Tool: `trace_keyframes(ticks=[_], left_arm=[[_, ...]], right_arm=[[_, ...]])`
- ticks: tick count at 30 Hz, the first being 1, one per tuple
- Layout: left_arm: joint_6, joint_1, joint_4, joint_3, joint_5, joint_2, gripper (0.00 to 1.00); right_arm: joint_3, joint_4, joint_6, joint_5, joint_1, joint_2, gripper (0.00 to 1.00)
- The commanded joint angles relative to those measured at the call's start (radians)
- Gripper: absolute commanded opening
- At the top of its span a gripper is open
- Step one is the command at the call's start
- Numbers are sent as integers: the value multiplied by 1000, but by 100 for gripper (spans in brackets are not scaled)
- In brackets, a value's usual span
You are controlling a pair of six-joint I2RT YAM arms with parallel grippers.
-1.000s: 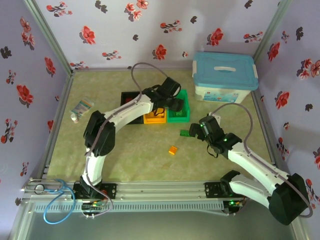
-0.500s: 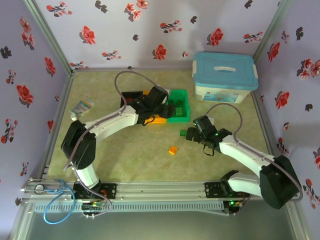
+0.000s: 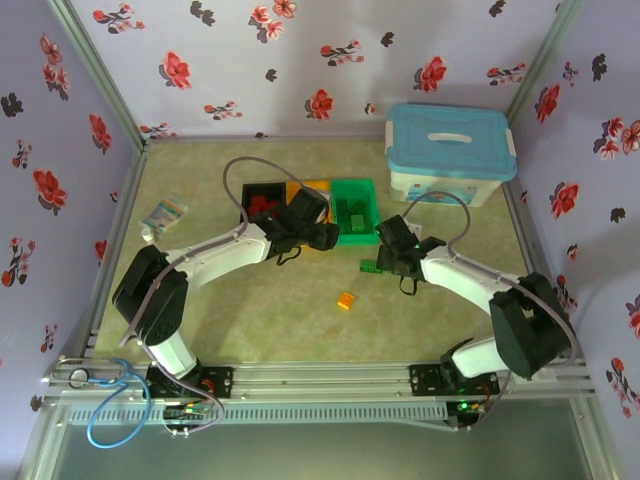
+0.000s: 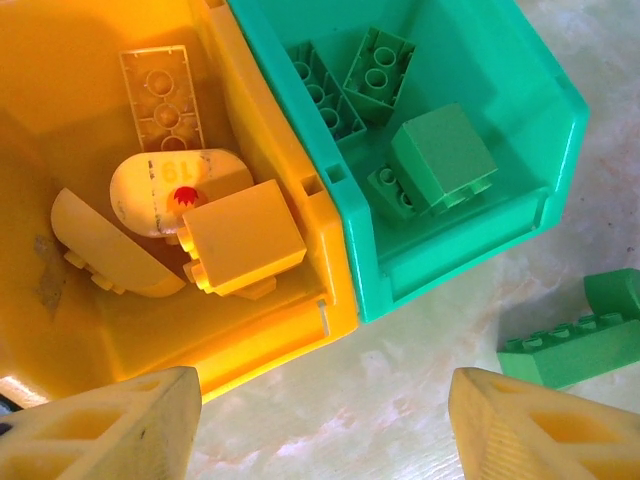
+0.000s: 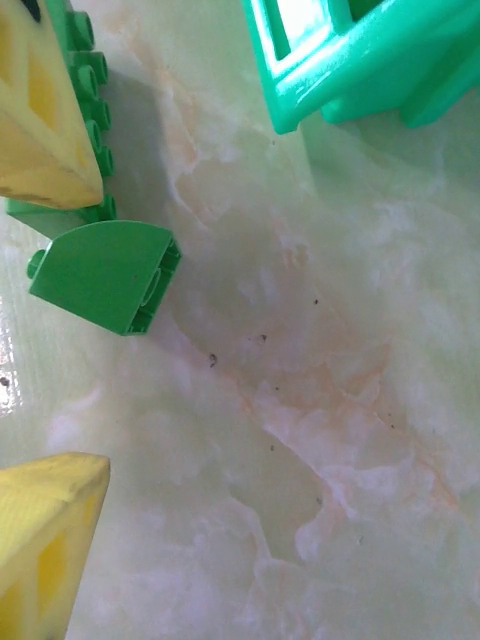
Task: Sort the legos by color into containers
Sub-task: Pick up the lego from the center of the table.
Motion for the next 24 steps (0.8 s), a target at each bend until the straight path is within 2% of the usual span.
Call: trace_keyframes(ticks=[1, 10, 24], left_arm=[[-20, 2, 31, -18, -18, -29, 67], [-31, 2, 44, -35, -18, -17, 66], [-45, 1, 65, -81, -13, -40, 65]], right_arm=[[36, -24, -9, 24, -16, 37, 65], [20, 17, -12, -31, -28, 96, 58], [-26, 62, 14, -79, -28, 116, 55]])
